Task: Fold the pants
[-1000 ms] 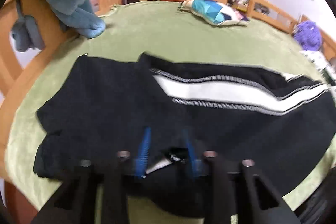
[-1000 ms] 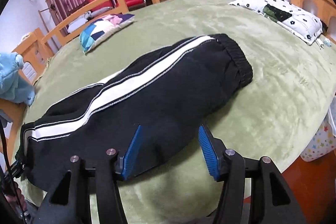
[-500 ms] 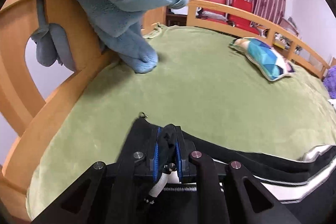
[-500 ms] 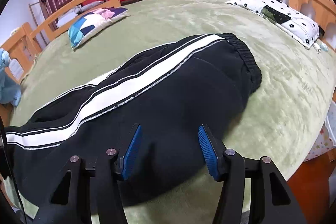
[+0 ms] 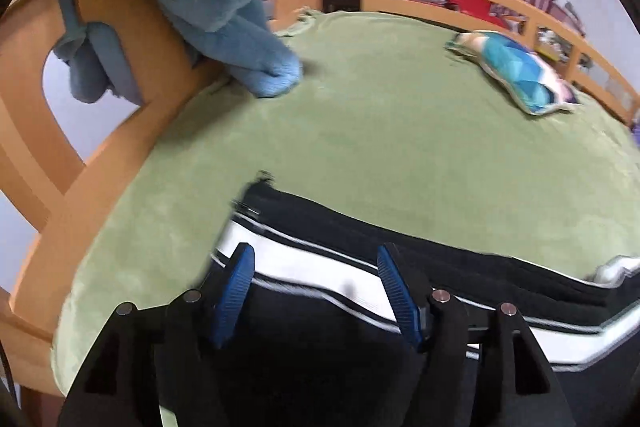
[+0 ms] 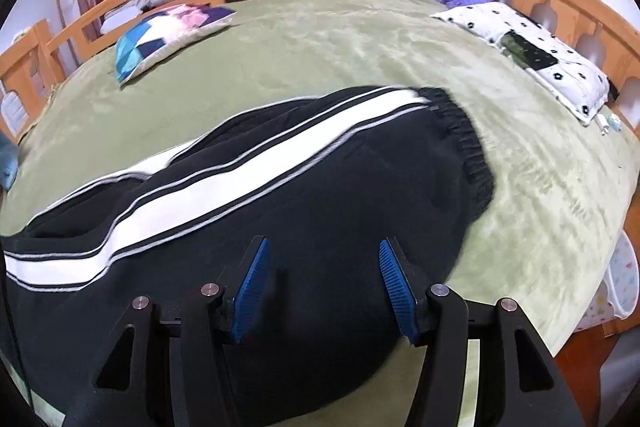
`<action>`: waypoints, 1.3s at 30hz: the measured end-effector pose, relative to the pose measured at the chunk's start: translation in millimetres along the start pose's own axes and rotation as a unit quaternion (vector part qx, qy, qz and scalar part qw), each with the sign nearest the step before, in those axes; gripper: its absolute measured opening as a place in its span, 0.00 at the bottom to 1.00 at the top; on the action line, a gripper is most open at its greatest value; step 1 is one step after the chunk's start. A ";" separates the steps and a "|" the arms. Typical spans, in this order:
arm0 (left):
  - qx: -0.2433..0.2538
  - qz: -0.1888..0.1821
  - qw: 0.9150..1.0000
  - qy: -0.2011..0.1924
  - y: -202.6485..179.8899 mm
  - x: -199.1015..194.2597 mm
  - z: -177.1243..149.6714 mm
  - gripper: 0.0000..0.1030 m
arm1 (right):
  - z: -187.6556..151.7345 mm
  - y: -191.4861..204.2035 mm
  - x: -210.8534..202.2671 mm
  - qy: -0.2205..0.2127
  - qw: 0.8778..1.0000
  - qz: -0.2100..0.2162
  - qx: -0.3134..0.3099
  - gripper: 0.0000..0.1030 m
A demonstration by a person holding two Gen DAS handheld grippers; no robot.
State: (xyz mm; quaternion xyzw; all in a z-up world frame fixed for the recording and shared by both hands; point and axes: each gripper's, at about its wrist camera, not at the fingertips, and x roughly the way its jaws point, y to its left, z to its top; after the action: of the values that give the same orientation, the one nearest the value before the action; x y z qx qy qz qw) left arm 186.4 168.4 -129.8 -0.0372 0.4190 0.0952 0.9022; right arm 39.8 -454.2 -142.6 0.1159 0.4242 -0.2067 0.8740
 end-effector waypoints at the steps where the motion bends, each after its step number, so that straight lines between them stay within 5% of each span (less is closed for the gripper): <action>1: 0.003 -0.007 1.000 -0.002 -8.1 -7.2 -3.7 0.60 | 1.8 -11.0 -0.4 -0.002 1.000 -0.003 0.010 0.63; 3: 0.007 -0.016 1.000 -0.004 -25.3 -20.0 -9.9 0.63 | 3.9 -39.9 -1.3 -0.008 0.999 -0.021 0.039 0.76; 8: 0.019 -0.043 0.999 -0.012 -72.4 -48.8 -25.4 0.63 | -3.9 -115.2 14.8 0.011 0.988 0.035 0.147 0.78; 13: 0.026 -0.082 0.996 -0.007 -114.5 -74.4 -41.5 0.63 | 1.8 -152.3 60.4 0.032 0.957 0.155 0.242 0.78; 18: 0.038 -0.074 0.996 -0.012 -134.3 -94.6 -54.8 0.63 | 12.6 -153.2 123.0 0.087 0.920 0.231 0.305 0.87; 20: 0.036 -0.071 0.997 -0.003 -138.7 -94.9 -58.0 0.63 | 22.5 -145.6 125.1 0.085 0.927 0.219 0.291 0.87; 21: 0.036 -0.071 0.997 0.001 -140.6 -94.6 -58.6 0.63 | 28.2 -142.6 121.7 0.075 0.935 0.207 0.279 0.79; 22: 0.035 -0.071 0.997 0.005 -143.0 -94.6 -58.8 0.63 | 30.8 -142.7 116.8 0.060 0.940 0.200 0.271 0.58; 25: 0.037 -0.070 0.997 0.007 -147.1 -100.7 -57.0 0.63 | 41.6 -156.2 79.8 -0.010 0.946 0.225 0.234 0.42; 27: 0.043 -0.068 0.997 -0.013 -145.7 -114.5 -56.7 0.63 | 41.1 -176.8 57.6 -0.046 0.935 0.258 0.238 0.42; 29: 0.047 -0.064 0.996 -0.027 -140.1 -122.1 -57.4 0.64 | 33.7 -188.4 56.5 -0.052 0.940 0.245 0.232 0.43; 33: 0.036 -0.069 0.997 -0.008 -126.0 -116.9 -62.6 0.66 | 15.9 -184.8 108.8 0.071 0.958 0.183 0.211 0.51; 35: 0.035 -0.068 0.997 -0.005 -114.7 -116.3 -66.9 0.66 | 6.1 -184.0 99.4 0.050 0.961 0.176 0.207 0.56; 39: 0.039 -0.054 0.998 -0.007 -90.0 -113.6 -73.0 0.66 | 9.2 -160.8 47.5 0.005 0.990 0.074 0.118 0.64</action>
State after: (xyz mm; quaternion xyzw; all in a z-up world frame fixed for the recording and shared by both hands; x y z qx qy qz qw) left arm 78.4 53.5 -91.4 -0.0239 0.4134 0.0300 0.9098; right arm -1.4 -612.9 -178.8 0.2505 0.3912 -0.1894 0.8651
